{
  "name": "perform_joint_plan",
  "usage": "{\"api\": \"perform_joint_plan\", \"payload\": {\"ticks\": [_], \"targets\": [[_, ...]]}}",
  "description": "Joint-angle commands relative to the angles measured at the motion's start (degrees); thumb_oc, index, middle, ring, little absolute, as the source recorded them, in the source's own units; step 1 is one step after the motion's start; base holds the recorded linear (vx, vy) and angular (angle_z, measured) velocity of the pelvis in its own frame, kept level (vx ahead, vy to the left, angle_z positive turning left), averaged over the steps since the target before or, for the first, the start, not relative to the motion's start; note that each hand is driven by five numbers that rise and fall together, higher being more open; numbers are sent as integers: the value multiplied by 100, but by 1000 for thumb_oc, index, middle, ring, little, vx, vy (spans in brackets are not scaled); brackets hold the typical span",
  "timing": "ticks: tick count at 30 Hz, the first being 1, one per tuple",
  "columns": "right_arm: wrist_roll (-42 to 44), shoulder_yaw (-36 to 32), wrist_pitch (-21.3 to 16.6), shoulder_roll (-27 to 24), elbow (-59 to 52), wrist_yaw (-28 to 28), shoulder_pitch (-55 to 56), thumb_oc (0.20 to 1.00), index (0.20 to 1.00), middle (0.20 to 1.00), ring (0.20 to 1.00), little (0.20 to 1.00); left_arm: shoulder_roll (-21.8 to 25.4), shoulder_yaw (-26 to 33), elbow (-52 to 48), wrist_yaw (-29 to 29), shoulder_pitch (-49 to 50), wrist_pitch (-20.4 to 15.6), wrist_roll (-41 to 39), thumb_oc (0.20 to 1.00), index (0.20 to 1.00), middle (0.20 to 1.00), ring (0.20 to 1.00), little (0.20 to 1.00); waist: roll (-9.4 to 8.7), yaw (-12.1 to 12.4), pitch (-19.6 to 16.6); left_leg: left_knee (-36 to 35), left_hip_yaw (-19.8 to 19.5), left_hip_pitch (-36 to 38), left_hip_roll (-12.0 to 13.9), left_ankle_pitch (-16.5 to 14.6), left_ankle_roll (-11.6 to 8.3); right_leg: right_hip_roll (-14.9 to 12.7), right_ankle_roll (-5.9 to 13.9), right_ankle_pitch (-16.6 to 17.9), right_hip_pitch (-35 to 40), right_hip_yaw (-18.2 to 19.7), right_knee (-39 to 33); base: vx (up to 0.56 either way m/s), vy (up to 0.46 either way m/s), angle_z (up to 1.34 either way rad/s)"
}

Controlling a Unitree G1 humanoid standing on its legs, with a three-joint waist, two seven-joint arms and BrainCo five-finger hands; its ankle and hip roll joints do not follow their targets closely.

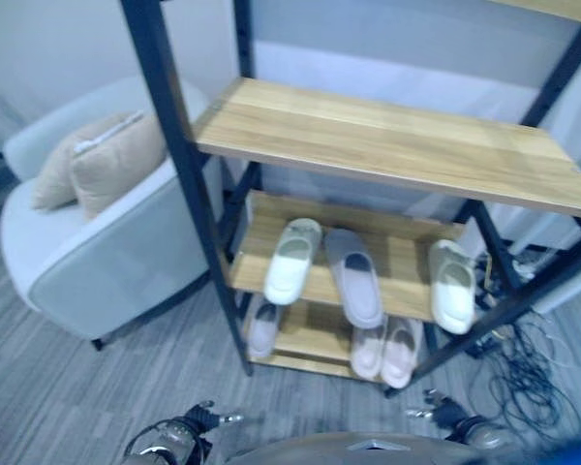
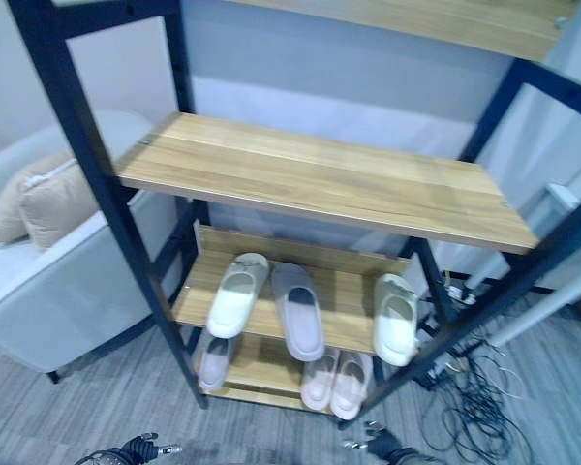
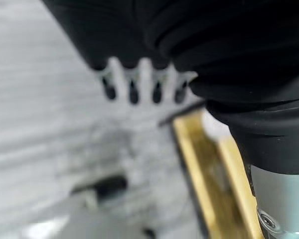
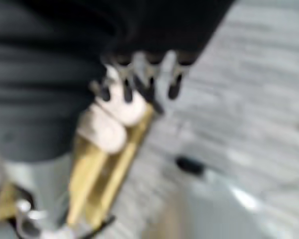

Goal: Arrange the slippers neatly on the shoe rack.

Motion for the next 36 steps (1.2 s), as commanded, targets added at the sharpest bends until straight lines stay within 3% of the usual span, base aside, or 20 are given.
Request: {"api": "perform_joint_plan", "payload": {"ticks": [1, 11, 22, 29, 36], "targets": [[0, 103, -245, -356, -19, -20, -358, 1000, 1000, 1000, 1000, 1000, -120, 2, 150, 175, -129, -125, -53, 1000, 1000, 1000, 1000, 1000, 308, 105, 56, 117, 252, -482, 822, 168, -385, -323, 446, -439, 147, -23, 97, 10, -41, -9], [159, 242, -419, -301, -143, 17, -452, 1000, 1000, 1000, 1000, 1000, -405, -169, 131, 162, -2, -157, -1, 1000, 1000, 1000, 1000, 1000, 507, 93, 74, 117, 264, -387, 897, 177, -456, -237, 386, -547, 269, -50, 62, 17, -22, 3], [147, 829, -563, -151, -529, 122, -861, 1000, 1000, 1000, 1000, 1000, -557, -433, 113, 155, 70, -173, 194, 1000, 1000, 1000, 1000, 1000, 638, 206, 111, 117, 146, -393, 919, 190, -508, -208, 356, -633, 332, -207, 62, 21, -4, 9], [233, 1382, -695, -135, -1407, 277, -1198, 1000, 1000, 1000, 1000, 1000, -590, -562, 15, 204, 68, -200, 263, 1000, 1000, 1000, 1000, 1000, 671, 290, 169, 117, 94, -425, 924, 193, -525, -205, 342, -655, 327, -279, 62, 12, -4, 9], [416, 2176, -721, -421, -3017, 717, -1810, 1000, 1000, 1000, 1000, 1000, -580, -933, -184, 267, -37, -277, 678, 1000, 1000, 1000, 1000, 1000, 663, 349, 371, 117, 84, -516, 958, 217, -535, -194, 353, -646, 225, -262, 62, -16, -8, 2]]}}
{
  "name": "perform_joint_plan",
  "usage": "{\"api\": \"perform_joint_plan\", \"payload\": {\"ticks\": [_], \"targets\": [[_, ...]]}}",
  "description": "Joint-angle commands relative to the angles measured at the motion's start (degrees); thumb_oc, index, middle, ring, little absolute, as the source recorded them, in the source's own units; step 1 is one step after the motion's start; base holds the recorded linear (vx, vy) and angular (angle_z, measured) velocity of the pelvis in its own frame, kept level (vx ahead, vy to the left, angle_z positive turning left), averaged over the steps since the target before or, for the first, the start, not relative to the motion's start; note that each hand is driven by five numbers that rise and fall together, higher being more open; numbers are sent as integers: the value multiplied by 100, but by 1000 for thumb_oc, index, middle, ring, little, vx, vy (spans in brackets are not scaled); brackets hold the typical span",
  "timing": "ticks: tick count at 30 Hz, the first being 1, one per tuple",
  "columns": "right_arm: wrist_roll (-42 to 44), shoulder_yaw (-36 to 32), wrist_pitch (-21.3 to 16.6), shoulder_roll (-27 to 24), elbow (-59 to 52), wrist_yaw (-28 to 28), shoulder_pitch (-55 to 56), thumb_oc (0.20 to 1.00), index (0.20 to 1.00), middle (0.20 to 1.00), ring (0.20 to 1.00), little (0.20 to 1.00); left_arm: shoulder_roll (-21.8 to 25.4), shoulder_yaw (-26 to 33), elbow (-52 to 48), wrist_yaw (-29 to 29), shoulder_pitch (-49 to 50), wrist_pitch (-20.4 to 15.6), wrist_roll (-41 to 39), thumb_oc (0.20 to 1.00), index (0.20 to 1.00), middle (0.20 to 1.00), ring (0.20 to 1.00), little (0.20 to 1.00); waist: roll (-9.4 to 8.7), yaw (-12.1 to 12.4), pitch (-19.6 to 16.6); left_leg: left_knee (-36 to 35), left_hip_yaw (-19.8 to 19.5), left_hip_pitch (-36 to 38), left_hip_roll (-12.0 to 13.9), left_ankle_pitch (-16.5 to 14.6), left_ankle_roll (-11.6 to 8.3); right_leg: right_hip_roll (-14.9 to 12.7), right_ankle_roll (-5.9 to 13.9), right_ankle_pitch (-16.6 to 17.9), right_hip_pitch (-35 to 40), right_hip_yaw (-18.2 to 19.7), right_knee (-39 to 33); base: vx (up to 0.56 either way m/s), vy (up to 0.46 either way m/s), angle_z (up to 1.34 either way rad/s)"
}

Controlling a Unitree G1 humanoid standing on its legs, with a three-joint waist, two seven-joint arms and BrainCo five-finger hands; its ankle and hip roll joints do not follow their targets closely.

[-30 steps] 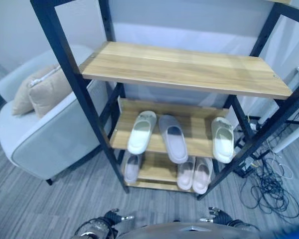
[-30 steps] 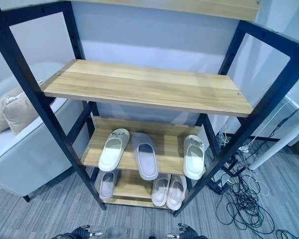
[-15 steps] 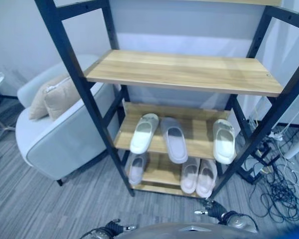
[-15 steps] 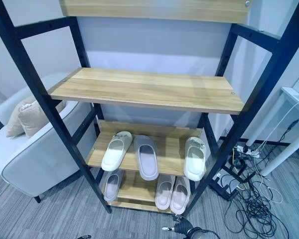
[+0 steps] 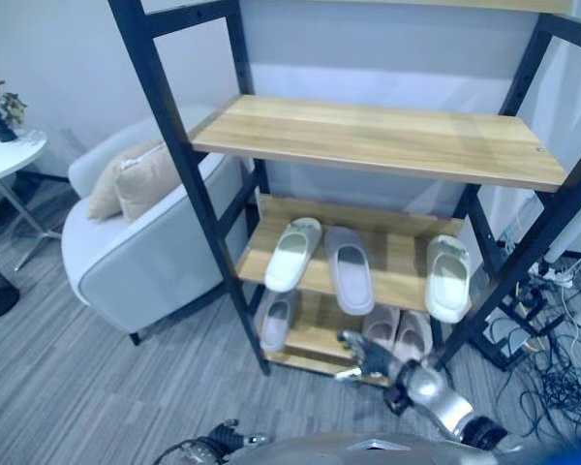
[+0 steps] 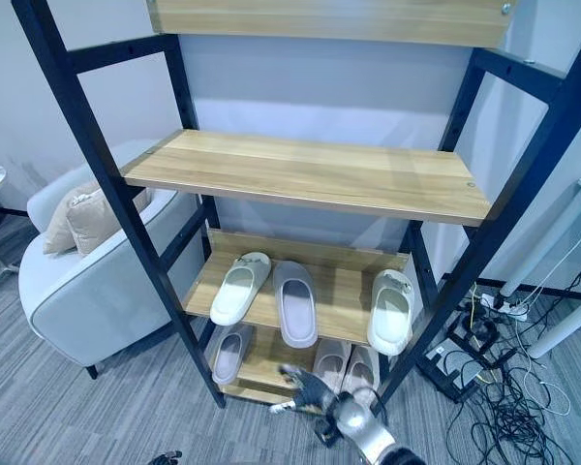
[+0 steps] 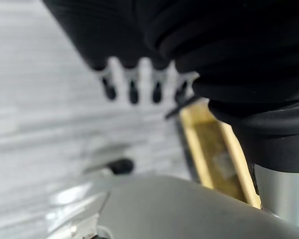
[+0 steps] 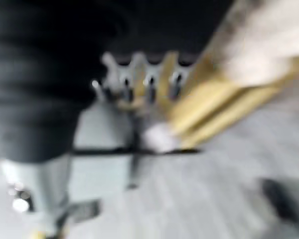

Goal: Arrange the slippers neatly on the shoe rack.

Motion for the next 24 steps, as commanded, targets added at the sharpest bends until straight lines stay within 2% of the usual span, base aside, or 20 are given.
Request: {"api": "perform_joint_plan", "payload": {"ticks": [1, 7, 12, 13, 15, 21, 23, 24], "targets": [[347, 189, -179, -53, -415, 222, -634, 1000, 1000, 1000, 1000, 1000, -378, -482, 156, 100, -446, -155, 680, 1000, 1000, 1000, 1000, 1000, 178, -2, 662, 116, -69, -157, 542, -128, -149, -473, 600, -757, 442, 123, 63, -10, -1, 4], [669, 494, -235, -78, -1191, 317, -1160, 1000, 1000, 1000, 1000, 1000, -390, -507, 66, 225, -686, -166, 474, 1000, 1000, 1000, 1000, 1000, 166, 14, 773, 116, -53, -229, 558, -104, -163, -469, 606, -730, 375, 147, 63, -18, -5, -5], [456, 453, -416, -216, -1747, 115, -1542, 1000, 1000, 1000, 1000, 1000, -466, -624, 21, 277, -776, -201, 488, 1000, 1000, 1000, 1000, 1000, 145, -5, 787, 116, -41, -288, 550, -68, -163, -479, 617, -689, 320, 156, 63, 0, 0, 0], [-433, 298, -678, -415, -2250, -419, -1855, 1000, 1000, 1000, 1000, 1000, -513, -636, -17, 325, -770, -233, 516, 1000, 1000, 1000, 1000, 1000, 152, -12, 800, 116, -29, -311, 546, -88, -162, -493, 644, -687, 305, 163, 63, 0, 0, 0], [-1131, 65, -809, -599, -2613, -741, -2126, 1000, 1000, 1000, 1000, 1000, -538, -706, -34, 387, -752, -258, 644, 1000, 1000, 1000, 1000, 1000, 124, 0, 812, 116, -23, -338, 548, -114, -150, -501, 661, -687, 277, 172, 63, 39, 24, -4], [-1831, -536, -733, -776, -2614, -1529, -2559, 1000, 1000, 1000, 1000, 1000, -491, -734, -18, 400, -755, -262, 689, 1000, 1000, 1000, 1000, 1000, 60, 65, 884, 116, -27, -454, 532, -120, -116, -510, 673, -658, 159, 180, 68, 10, 14, -3], [-2718, -921, -648, -1226, -2461, -2068, -2650, 1000, 1000, 1000, 1000, 1000, -370, -673, -76, 405, -767, -302, 774, 1000, 1000, 1000, 1000, 1000, 0, 133, 967, 116, -58, -560, 526, -135, -90, -512, 686, -651, 68, 175, 64, 3, 36, -1], [-2818, -1014, -633, -1339, -2369, -2159, -2644, 1000, 1000, 1000, 1000, 1000, -340, -661, -93, 406, -767, -321, 796, 1000, 1000, 1000, 1000, 1000, -13, 149, 987, 116, -70, -566, 527, -186, -86, -508, 691, -691, 70, 168, 66, -12, 22, 4]]}}
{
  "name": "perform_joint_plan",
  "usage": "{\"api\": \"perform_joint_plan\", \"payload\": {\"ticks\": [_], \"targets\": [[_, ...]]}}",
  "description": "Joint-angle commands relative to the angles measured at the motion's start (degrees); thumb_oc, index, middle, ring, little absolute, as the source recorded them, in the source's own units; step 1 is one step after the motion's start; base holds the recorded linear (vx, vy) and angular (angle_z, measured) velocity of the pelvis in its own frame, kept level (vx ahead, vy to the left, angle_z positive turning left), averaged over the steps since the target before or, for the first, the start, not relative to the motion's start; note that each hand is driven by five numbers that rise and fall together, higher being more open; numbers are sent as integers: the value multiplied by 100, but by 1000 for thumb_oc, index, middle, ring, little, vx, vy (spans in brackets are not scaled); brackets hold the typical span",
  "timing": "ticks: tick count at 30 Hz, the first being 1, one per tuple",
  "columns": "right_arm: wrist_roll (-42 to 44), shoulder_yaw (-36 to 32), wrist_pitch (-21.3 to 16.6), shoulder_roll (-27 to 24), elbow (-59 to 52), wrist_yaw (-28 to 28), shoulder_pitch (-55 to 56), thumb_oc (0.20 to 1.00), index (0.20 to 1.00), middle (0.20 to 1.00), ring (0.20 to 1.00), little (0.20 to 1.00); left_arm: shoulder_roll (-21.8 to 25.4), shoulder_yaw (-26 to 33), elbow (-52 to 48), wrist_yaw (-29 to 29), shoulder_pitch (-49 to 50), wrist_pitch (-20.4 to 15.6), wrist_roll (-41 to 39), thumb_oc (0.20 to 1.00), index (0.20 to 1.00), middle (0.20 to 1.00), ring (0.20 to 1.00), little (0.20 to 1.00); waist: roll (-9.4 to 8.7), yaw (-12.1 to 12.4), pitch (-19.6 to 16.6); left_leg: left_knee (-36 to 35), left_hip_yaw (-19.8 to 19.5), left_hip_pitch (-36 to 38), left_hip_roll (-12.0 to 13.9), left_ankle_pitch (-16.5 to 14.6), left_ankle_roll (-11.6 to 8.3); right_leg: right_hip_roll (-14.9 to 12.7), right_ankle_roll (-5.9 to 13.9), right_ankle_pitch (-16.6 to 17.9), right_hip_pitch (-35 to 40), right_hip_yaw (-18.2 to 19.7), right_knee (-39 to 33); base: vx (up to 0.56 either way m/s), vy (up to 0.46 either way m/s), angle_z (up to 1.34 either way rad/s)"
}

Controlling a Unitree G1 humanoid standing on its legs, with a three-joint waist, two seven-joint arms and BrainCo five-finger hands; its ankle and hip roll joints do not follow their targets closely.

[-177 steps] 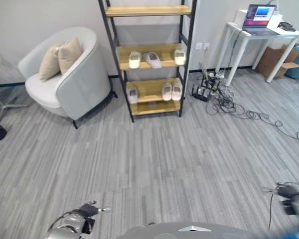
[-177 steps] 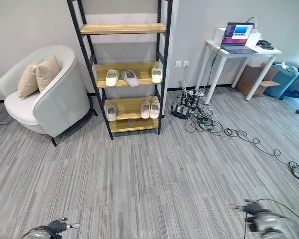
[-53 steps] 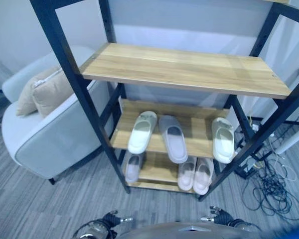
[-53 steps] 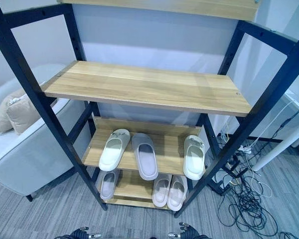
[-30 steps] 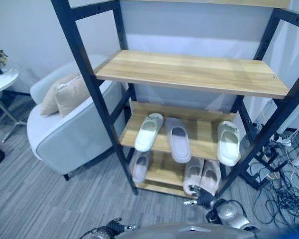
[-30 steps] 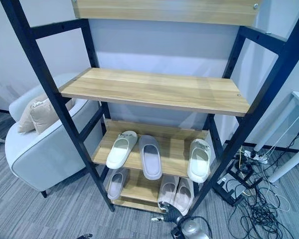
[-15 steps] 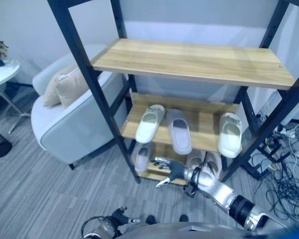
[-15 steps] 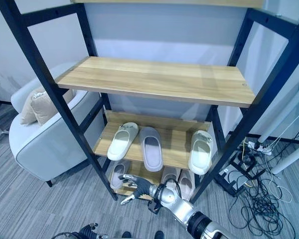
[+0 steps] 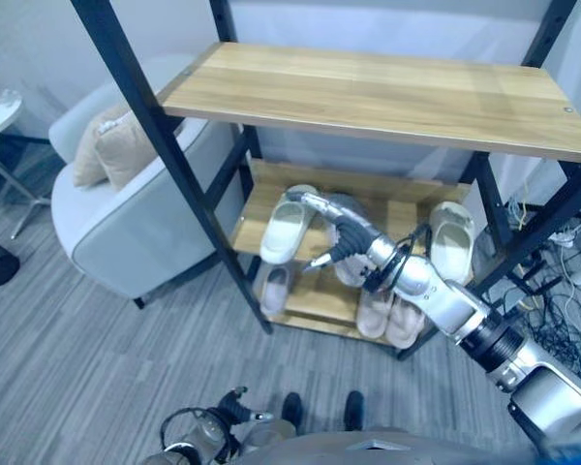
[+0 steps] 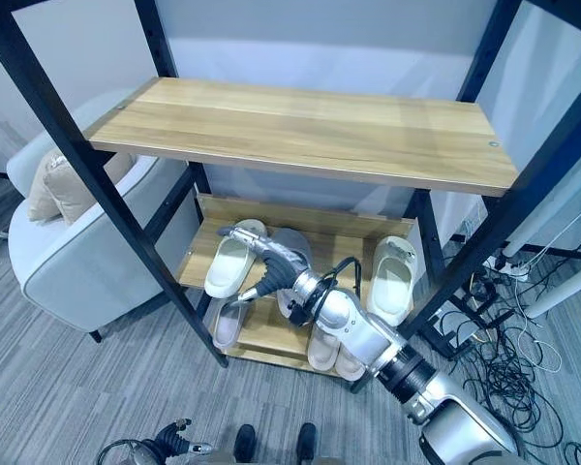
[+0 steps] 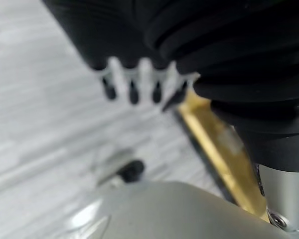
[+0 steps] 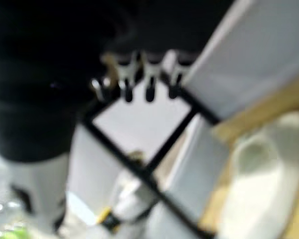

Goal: Arrange the slippers neatly on the shoe rack.

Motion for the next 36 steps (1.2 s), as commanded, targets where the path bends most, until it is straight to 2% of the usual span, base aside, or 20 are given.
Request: {"api": "perform_joint_plan", "payload": {"ticks": [1, 12, 19, 24, 32, 33, 36], "targets": [[-598, -479, -159, -352, -112, -680, -475, 1000, 1000, 1000, 1000, 1000, -379, -372, 25, 84, -357, -198, 238, 1000, 1000, 1000, 1000, 1000, 26, 135, 418, 114, -152, -137, 494, -347, 4, -530, 564, -842, 535, 149, 68, 10, 16, 3], [-529, -1146, 104, -499, 957, -1331, -565, 1000, 1000, 1000, 1000, 1000, -235, -250, 53, 109, -518, -273, 3, 1000, 1000, 1000, 1000, 1000, -8, 301, 715, 114, -336, -592, 368, -251, 62, -612, 611, -741, 171, 57, 108, -18, 30, 4], [-405, -1181, 192, -477, 1559, -1557, -914, 1000, 1000, 1000, 1000, 1000, -274, -415, -4, 136, -601, -332, -50, 1000, 1000, 1000, 1000, 1000, -4, 428, 841, 135, -453, -888, 285, -193, 82, -680, 633, -711, -52, -22, 153, -14, 45, 9], [-382, -1078, 325, -790, 2339, -1913, -1631, 1000, 1000, 1000, 1000, 1000, -141, -562, -157, 209, -742, -427, -152, 1000, 1000, 1000, 1000, 1000, 29, 587, 1011, 175, -597, -1279, 161, -101, 84, -759, 668, -671, -339, -123, 235, -26, 66, 12], [14, -1067, 339, -831, 2894, -1943, -1786, 1000, 1000, 1000, 1000, 1000, -63, -423, -136, 330, -851, -431, -387, 1000, 1000, 1000, 1000, 1000, 80, 671, 1062, 156, -723, -1503, 54, -32, 63, -832, 707, -645, -465, -280, 247, -3, 32, 13], [158, -1053, 307, -795, 3016, -1894, -1770, 200, 200, 200, 200, 200, -84, -425, -111, 349, -857, -433, -399, 1000, 1000, 1000, 1000, 1000, 95, 707, 1070, 152, -757, -1541, 26, -22, 58, -859, 722, -637, -476, -332, 240, 15, 30, 14], [133, -1041, 321, -801, 2925, -1871, -1704, 200, 200, 200, 200, 200, -113, -432, -113, 341, -859, -424, -400, 1000, 1000, 1000, 1000, 1000, 108, 714, 1083, 153, -784, -1569, 2, -18, 57, -871, 730, -641, -479, -370, 239, 6, 24, 9]]}}
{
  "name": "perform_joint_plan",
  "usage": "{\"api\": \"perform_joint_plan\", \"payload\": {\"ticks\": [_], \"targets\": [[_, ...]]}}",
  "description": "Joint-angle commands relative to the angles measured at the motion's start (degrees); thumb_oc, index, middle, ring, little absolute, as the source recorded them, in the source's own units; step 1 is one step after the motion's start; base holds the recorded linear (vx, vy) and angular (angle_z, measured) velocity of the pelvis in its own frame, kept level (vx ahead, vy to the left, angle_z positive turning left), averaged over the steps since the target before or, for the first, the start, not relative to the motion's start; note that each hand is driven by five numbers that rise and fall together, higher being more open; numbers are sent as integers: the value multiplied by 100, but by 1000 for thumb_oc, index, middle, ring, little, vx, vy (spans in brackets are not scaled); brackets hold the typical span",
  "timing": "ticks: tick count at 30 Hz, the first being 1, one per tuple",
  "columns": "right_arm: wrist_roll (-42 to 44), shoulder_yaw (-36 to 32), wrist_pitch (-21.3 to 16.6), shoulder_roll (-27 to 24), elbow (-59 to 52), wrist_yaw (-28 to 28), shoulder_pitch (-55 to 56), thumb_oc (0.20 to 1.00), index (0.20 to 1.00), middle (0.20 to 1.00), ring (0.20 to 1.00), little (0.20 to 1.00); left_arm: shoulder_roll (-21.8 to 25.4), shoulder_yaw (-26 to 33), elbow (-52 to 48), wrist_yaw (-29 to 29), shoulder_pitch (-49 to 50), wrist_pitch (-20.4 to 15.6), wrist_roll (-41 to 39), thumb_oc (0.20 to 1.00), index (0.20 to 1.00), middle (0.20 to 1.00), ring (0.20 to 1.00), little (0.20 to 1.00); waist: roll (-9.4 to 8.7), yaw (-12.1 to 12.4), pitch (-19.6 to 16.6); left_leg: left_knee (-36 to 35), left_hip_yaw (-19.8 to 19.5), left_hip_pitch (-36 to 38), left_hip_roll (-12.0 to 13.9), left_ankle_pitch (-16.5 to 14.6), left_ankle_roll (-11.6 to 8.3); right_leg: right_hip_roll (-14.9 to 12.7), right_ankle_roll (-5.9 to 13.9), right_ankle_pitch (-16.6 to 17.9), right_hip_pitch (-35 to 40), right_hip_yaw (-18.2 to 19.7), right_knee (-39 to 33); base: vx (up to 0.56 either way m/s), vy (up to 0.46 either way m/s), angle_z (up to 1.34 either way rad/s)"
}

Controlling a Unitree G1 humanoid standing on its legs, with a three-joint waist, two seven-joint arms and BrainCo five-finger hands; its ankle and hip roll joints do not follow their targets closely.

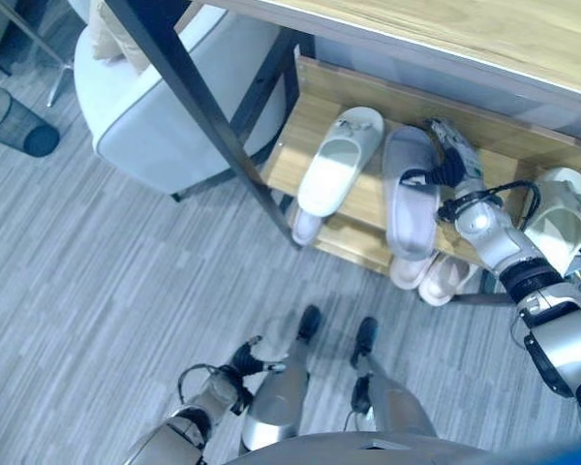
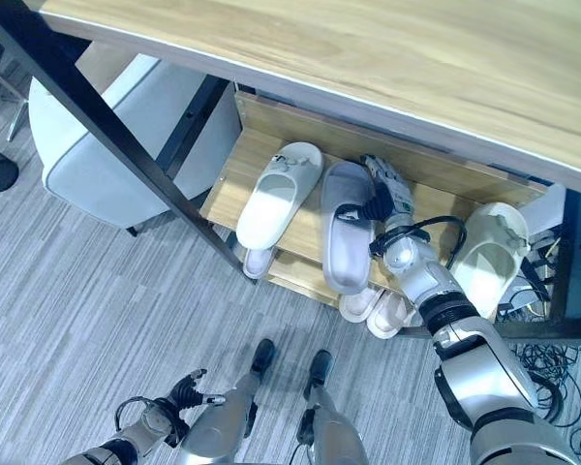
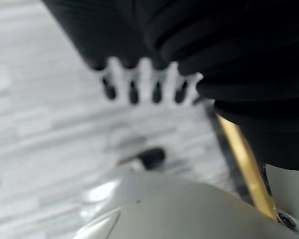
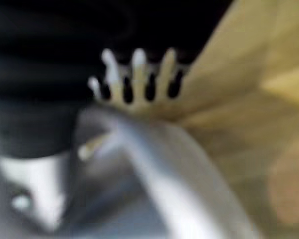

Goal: Arrange the slippers neatly on the shoe rack.

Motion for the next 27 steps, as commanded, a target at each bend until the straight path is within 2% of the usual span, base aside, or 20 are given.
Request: {"api": "perform_joint_plan", "payload": {"ticks": [1, 3, 9, 13, 17, 18, 21, 26, 27], "targets": [[167, -37, -142, -307, -375, -133, -205, 200, 200, 200, 200, 200, -114, -255, 160, 95, -222, -21, -45, 1000, 1000, 1000, 1000, 1000, -56, 112, 47, 124, -226, -357, 158, -279, -54, -706, 654, -743, 492, 262, 207, 9, 20, 7], [206, -77, -159, -120, -378, -158, 9, 200, 200, 200, 200, 200, -181, -246, 201, 113, -253, -8, -33, 1000, 1000, 1000, 1000, 1000, -85, 104, 24, 123, -248, -344, 144, -300, -53, -716, 662, -759, 530, 236, 193, 8, 8, 2], [45, -259, -154, 25, -666, -267, 455, 200, 200, 200, 200, 200, -249, -165, 230, 149, -254, 8, -43, 1000, 1000, 1000, 1000, 1000, -115, 48, 17, 124, -249, -295, 145, -331, -45, -715, 664, -786, 573, 252, 202, -3, -3, 1], [-83, -671, -211, 124, -1345, -453, 1141, 200, 200, 200, 200, 200, -274, -21, 228, 204, -213, 39, -21, 1000, 1000, 1000, 1000, 1000, -139, -46, -12, 125, -206, -188, 178, -368, -41, -692, 658, -825, 621, 301, 242, 2, -21, 3], [-430, -1073, -291, 15, -2315, -460, 1975, 200, 200, 200, 200, 200, -256, 216, 214, 197, -65, 53, 11, 1000, 1000, 1000, 1000, 1000, -170, -168, -79, 128, -151, -21, 246, -427, -35, -660, 628, -907, 705, 348, 311, 19, -66, -2], [-691, -1213, -367, -57, -2938, -375, 2442, 200, 200, 200, 200, 200, -253, 386, 244, 117, 31, 76, -30, 1000, 1000, 1000, 1000, 1000, -189, -263, -122, 129, -113, 72, 294, -454, -38, -637, 615, -965, 743, 386, 360, 26, -84, -6], [-866, -1325, -439, -102, -3444, -246, 2988, 200, 200, 200, 200, 200, -243, 542, 270, 14, 168, 100, -123, 1000, 1000, 1000, 1000, 1000, -183, -323, -172, 131, -70, 167, 334, -477, -45, -619, 598, -1049, 779, 402, 473, 12, -72, -6], [-1394, -1141, -554, -283, -4024, 88, 3746, 200, 200, 200, 200, 200, -164, 858, 204, -24, 401, 61, -297, 1000, 1000, 1000, 1000, 1000, -130, -447, -194, 166, -46, 331, 486, -471, -93, -550, 522, -1277, 776, 418, 849, -12, -119, -5], [-1505, -1004, -616, -323, -4046, 175, 3995, 200, 200, 200, 200, 200, -125, 978, 112, -18, 495, 19, -465, 1000, 1000, 1000, 1000, 1000, -89, -453, -163, 245, -119, 342, 576, -438, -145, -479, 459, -1431, 775, 357, 1029, -47, -206, -5]]}}
